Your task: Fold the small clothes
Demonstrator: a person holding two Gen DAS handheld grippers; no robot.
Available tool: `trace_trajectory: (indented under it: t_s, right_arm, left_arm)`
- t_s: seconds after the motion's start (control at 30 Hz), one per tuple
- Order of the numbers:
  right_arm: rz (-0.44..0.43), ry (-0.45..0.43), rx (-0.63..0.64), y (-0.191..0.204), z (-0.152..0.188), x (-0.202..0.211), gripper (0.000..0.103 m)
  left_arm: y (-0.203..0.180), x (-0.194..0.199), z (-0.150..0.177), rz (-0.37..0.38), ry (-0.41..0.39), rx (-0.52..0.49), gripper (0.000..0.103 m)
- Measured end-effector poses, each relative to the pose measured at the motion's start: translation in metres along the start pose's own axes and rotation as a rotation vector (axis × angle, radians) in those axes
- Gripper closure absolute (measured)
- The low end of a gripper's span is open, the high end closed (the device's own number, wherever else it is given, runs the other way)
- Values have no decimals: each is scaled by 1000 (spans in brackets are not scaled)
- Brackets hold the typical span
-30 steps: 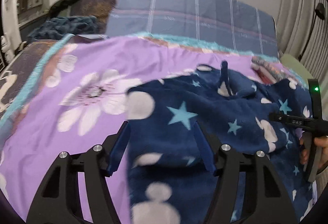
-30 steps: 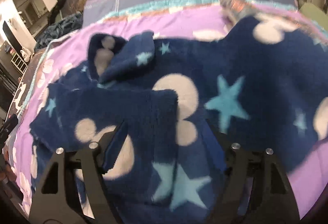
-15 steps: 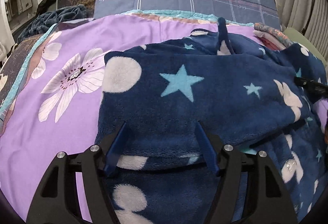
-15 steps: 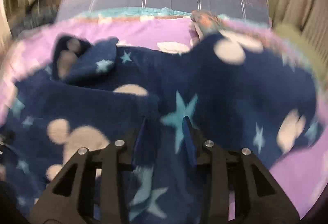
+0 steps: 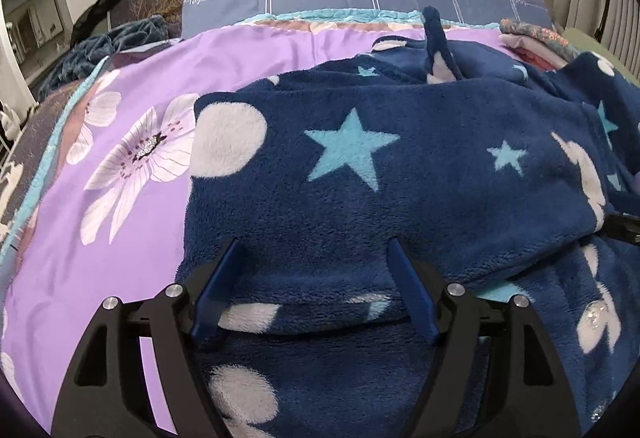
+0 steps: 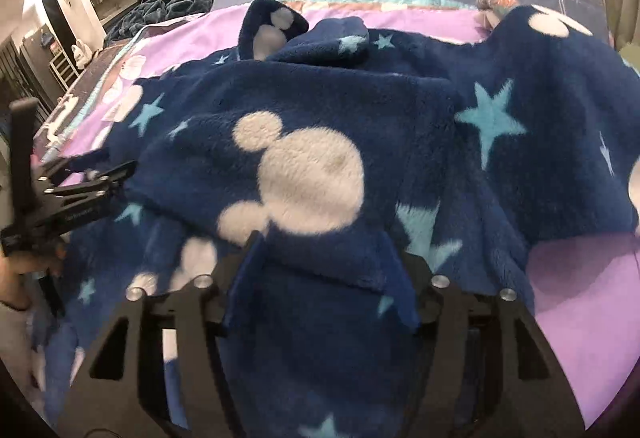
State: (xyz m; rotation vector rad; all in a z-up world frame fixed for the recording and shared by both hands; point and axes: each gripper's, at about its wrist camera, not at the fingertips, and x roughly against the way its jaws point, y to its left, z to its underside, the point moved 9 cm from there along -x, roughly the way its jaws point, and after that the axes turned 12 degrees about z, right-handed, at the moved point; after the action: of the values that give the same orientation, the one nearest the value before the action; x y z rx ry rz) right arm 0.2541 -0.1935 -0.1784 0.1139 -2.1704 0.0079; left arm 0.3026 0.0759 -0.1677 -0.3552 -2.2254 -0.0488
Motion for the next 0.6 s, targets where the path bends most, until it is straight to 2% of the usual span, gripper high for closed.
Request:
trace_trajectory:
  t_s: [0.03,0.1,0.13,0.17,0.23,0.33,0.4,0.43,0.47,0.53,0.6]
  right_arm:
    - [-22,-5,-35,-6,-2,9,42]
    - [-45,-83,-138,-40,-8,40,42]
    - [-47,-118,-176,-55,-7,51,40]
    - [-32,-150,-234,-80,-10,62,37]
    - [28,-188,-408,-150,-10,76,38]
    - [71,-180,-762,-252,10,87,61]
    - [64,-196,-947,-300,27,91,61]
    - [84,-203,-1019,-326,38,91,60]
    - [115,-194,-1047,-340,44,88,55]
    - [167,-168,-1100,-361,56,78,49]
    - [156,-175,-1130,-376,58,69,53]
  left_arm:
    - [0,3,-1,8,-3,7,28]
    - [-4,13,-5,32,-20,31,28]
    - [-14,25,-14,94,-73,45,28]
    - [-25,33,-21,131,-107,31,28]
    - [-50,41,-32,165,-137,-44,28]
    - [-82,28,-37,200,-118,-131,25]
    - [-92,3,-27,207,-57,-136,21]
    - [-93,-19,-13,205,8,-118,18]
    - [-92,-28,-9,201,12,-110,17]
    - [-87,-23,-13,240,-2,-75,17]
    - [-84,-23,-11,269,-6,-56,16]
